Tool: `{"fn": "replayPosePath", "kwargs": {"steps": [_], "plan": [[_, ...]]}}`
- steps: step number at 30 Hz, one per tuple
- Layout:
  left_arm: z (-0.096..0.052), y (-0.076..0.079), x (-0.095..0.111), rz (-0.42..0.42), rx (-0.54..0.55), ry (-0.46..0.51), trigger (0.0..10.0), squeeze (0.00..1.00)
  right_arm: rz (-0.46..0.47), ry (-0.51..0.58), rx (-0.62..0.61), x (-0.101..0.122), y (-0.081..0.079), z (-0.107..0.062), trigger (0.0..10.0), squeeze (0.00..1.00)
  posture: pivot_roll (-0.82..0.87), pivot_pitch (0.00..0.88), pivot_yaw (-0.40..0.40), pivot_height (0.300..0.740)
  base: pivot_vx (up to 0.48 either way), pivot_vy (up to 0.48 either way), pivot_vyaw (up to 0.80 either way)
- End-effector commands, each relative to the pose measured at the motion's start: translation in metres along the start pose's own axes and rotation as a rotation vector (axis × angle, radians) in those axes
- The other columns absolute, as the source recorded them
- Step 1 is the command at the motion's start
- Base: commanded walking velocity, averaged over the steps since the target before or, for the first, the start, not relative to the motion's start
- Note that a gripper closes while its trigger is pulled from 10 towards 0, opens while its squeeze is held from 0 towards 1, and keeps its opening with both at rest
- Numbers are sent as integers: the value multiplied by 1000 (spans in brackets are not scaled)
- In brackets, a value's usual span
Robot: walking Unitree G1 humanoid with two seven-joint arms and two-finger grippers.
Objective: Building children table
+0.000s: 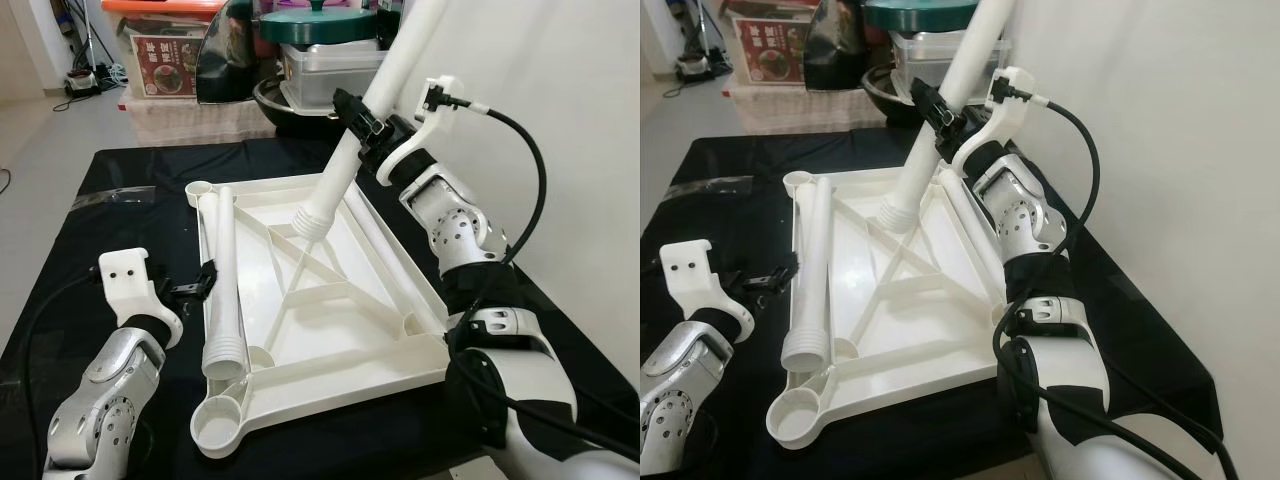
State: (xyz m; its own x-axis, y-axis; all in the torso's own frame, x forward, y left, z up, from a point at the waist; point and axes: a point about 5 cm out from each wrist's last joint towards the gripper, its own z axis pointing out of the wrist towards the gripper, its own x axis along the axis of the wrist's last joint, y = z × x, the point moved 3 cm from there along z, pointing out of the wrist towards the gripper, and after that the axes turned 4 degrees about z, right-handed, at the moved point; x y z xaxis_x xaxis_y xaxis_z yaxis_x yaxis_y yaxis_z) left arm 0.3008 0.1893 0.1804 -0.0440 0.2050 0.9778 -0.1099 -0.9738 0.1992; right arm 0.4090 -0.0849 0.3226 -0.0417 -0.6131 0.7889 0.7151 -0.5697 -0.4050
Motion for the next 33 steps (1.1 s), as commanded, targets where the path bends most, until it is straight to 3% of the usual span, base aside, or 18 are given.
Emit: {"fn": "replayPosePath", "kwargs": {"steps": [1, 9, 19, 25, 27, 28, 29, 33], "plan": [[-5, 4, -2, 15, -55, -15, 10000, 0, 14, -3, 57, -2, -8, -2, 0, 82, 23, 0, -41, 740, 0, 0, 0], [-13, 8, 0, 32, -134, -9, 10000, 0, 47, -50, 176, -11, -22, -8, 0, 82, 32, 0, -47, 740, 0, 0, 0], [-19, 13, -1, 31, -194, -10, 10000, 0, 59, -71, 234, -16, -30, -12, 0, 82, 35, 0, -51, 740, 0, 0, 0], [-27, 30, -1, 89, -362, -32, 10000, 0, 89, -108, 329, -21, -43, -16, 0, 86, 33, 0, -50, 740, 0, 0, 0], [-35, 41, -1, 157, -528, -71, 10000, 0, 114, -136, 402, -26, -53, -19, 0, 82, 32, 0, -50, 740, 0, 0, 0], [-35, 41, -1, 157, -528, -71, 10000, 0, 114, -136, 402, -26, -53, -19, 0, 82, 32, 0, -50, 740, 0, 0, 0], [-39, 45, 0, 198, -600, -86, 10000, 0, 124, -155, 446, -29, -61, -19, 0, 82, 31, 0, -49, 740, 0, 0, 0], [-38, 48, 3, 236, -666, -94, 10000, 0, 139, -185, 527, -35, -77, -21, 0, 82, 26, 0, -41, 740, 0, 0, 0]]}}
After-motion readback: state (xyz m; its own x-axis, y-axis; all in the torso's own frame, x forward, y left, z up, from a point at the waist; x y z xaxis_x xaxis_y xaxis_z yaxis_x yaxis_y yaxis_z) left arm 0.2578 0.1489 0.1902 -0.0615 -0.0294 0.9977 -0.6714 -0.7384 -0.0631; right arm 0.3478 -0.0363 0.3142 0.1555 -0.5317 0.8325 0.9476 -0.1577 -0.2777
